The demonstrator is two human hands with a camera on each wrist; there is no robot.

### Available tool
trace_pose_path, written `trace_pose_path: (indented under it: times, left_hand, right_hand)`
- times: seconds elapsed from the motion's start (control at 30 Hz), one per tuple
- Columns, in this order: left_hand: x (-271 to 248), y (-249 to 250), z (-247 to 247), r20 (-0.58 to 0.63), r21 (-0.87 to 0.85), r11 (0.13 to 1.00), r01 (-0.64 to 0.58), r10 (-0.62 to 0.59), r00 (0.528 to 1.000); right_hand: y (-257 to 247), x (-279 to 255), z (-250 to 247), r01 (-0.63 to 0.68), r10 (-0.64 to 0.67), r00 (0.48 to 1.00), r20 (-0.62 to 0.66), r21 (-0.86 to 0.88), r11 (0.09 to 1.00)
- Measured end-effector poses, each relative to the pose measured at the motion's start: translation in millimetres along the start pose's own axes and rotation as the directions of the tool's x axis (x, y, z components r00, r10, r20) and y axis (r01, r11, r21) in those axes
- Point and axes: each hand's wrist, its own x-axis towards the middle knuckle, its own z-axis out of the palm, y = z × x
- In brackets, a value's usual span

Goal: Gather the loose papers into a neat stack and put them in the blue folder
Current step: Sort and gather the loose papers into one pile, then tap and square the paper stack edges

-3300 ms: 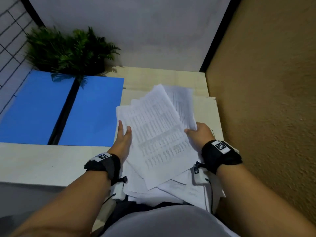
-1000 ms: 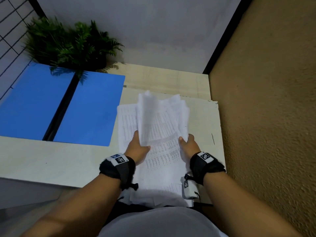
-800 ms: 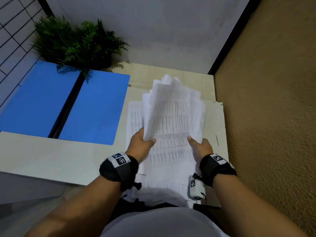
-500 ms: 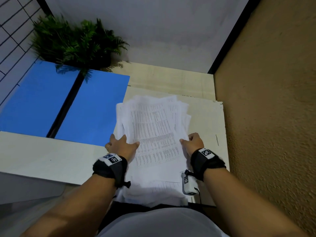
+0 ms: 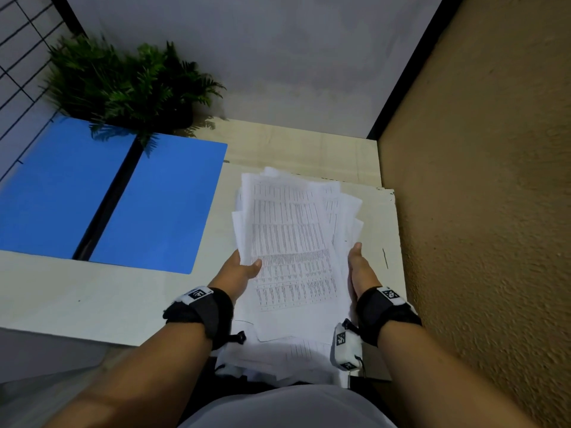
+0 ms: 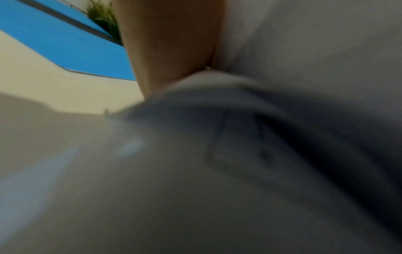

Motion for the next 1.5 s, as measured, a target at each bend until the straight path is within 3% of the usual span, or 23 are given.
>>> trace_pose_path:
  times: [0.1,0.2,0.27,0.33,0.4,0.5,0.6,0.7,0.77,0.83,0.9,1.03,1.13,1.23,1.4,1.5]
  left_hand:
    - [3,-2,0,0.047,-0.041,0.999,0.012,-0.010,0.999]
    - [7,-6,4,0.062,-0.036,0.999,0.012,-0.010,0.998]
    - [10,-14,14,0.040,0.093,0.995,-0.048,0.044,0.998]
    - [12,-20,27,-0.059,0.198,0.975,-0.103,0.116,0.991]
    - [14,-17,36,-0.127,0.148,0.986,-0.072,0.092,0.988]
    - [17,-16,42,-0.065,0.172,0.984,-0.039,0.050,0.997]
    - [19,-14,39,-0.019,0.273,0.962,-0.026,0.033,0.999]
    - [20,-9,28,0.007,0.195,0.981,-0.015,0.014,1.000]
    - [16,2,19,0.056,0.009,0.999,-0.042,0.041,0.998]
    - [7,26,11,0.084,-0.155,0.982,-0.106,0.120,0.989]
    - [-7,66,8,0.122,-0.209,0.955,-0.209,0.237,0.964]
    - [-33,140,2,0.002,-0.267,0.897,-0.354,0.367,0.930]
    - [-46,171,-3,-0.078,-0.207,0.840,-0.503,0.498,0.864]
    - [-49,177,-8,-0.038,-0.179,0.809,-0.559,0.562,0.826]
    - [-41,159,-22,-0.002,-0.119,0.866,-0.485,0.488,0.873]
    - [-39,146,-26,0.071,-0.086,0.883,-0.462,0.468,0.881]
  right_hand:
    - [-12,-25,-12,0.124,-0.119,0.989,-0.090,0.053,0.991]
    - [-1,-22,-23,0.155,-0.154,0.988,-0.019,0.166,0.974]
    - [2,-20,-23,0.137,-0.149,0.988,0.037,0.217,0.966]
    - [3,-17,-22,0.145,-0.153,0.988,0.025,0.197,0.970]
    - [6,-13,-18,0.175,-0.179,0.984,0.007,0.190,0.966]
    - [14,-3,-12,0.201,-0.211,0.977,0.028,0.204,0.958]
    - [10,-1,-8,0.207,-0.212,0.976,0.044,0.089,0.974]
    - [-3,-15,-16,0.224,-0.237,0.968,0.081,0.148,0.963]
    - [-14,-29,-28,0.249,-0.283,0.949,0.140,0.217,0.944]
    - [-32,-47,-39,0.280,-0.355,0.911,0.213,0.313,0.907]
    - [-54,-67,-46,0.339,-0.456,0.855,0.247,0.398,0.852]
    - [-102,-107,-47,0.512,-0.634,0.760,0.145,0.468,0.721]
    - [-124,-124,-46,0.602,-0.682,0.731,0.033,0.440,0.666]
    - [-129,-128,-44,0.635,-0.697,0.717,-0.005,0.419,0.649]
    - [-114,-133,-40,0.601,-0.671,0.741,-0.012,0.457,0.656]
    - [-105,-135,-39,0.618,-0.695,0.719,-0.027,0.482,0.621]
